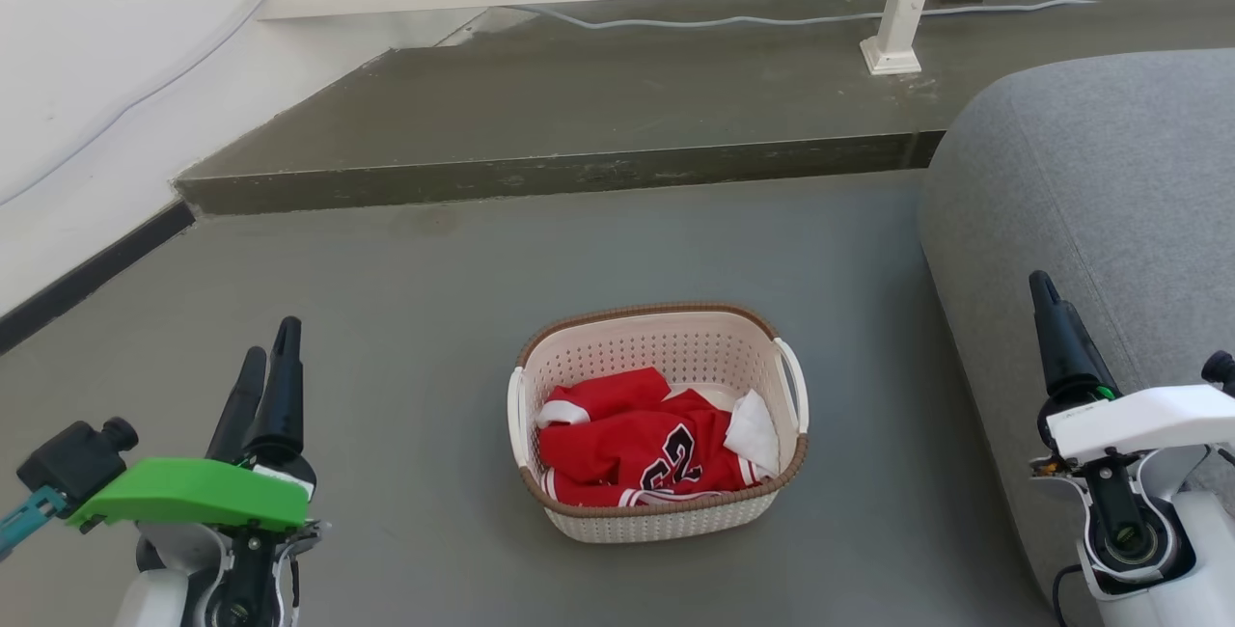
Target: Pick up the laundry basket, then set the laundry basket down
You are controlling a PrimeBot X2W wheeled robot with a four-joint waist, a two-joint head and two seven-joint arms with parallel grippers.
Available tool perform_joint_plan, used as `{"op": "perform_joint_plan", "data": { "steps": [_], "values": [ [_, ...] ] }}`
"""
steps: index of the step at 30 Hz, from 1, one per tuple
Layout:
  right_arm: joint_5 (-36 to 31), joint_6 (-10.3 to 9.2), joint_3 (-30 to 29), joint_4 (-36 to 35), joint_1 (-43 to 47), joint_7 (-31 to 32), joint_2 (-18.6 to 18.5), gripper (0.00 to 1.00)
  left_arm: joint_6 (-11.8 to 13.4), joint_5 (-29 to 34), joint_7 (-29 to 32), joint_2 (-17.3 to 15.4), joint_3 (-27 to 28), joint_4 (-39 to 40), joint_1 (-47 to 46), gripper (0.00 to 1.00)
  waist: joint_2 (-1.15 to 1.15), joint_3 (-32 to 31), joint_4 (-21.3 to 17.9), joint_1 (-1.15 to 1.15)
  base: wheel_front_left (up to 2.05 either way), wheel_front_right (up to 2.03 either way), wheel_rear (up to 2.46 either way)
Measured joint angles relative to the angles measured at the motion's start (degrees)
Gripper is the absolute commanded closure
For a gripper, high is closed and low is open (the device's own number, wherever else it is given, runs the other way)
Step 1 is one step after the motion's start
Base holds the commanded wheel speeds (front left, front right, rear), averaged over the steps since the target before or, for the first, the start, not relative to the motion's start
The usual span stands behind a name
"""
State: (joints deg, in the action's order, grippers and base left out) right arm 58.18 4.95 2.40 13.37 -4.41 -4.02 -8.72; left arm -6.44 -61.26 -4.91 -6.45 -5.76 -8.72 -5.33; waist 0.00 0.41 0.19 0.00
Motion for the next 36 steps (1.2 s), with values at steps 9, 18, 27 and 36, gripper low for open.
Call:
{"op": "perform_joint_plan", "data": {
  "steps": [9, 18, 27, 36],
  "values": [
    [-7.6, -1.03, 1.8, -1.1, -1.1, -1.4, -0.6, 0.0, 0.9, 9.1, -1.3, -0.6, -2.1, 1.2, -0.1, 0.0, 0.0, 0.0, 0.0, 0.0, 0.0, 0.0, 0.0],
    [-15.9, -2.1, 4.0, -1.6, -1.1, -3.0, -1.3, 0.0, 2.6, 17.3, -2.8, -0.8, -4.0, 1.6, -0.1, 0.0, 0.0, 0.0, 0.0, 0.0, 0.0, 0.0, 0.0],
    [-21.6, -3.1, 5.8, -1.4, -1.1, -4.4, -1.4, 0.0, 4.1, 23.2, -4.2, -0.4, -5.0, 1.7, -0.1, 0.0, 0.0, 0.0, 0.0, 0.0, 0.0, 0.0, 0.0],
    [-27.8, -3.85, 7.3, -1.0, -1.1, -6.1, -1.6, 0.0, 5.5, 28.9, -5.6, 0.2, -5.9, 1.4, 0.1, 0.0, 0.0, -0.1, 0.1, 0.0, 0.0, 0.0, 0.0]
  ]
}}
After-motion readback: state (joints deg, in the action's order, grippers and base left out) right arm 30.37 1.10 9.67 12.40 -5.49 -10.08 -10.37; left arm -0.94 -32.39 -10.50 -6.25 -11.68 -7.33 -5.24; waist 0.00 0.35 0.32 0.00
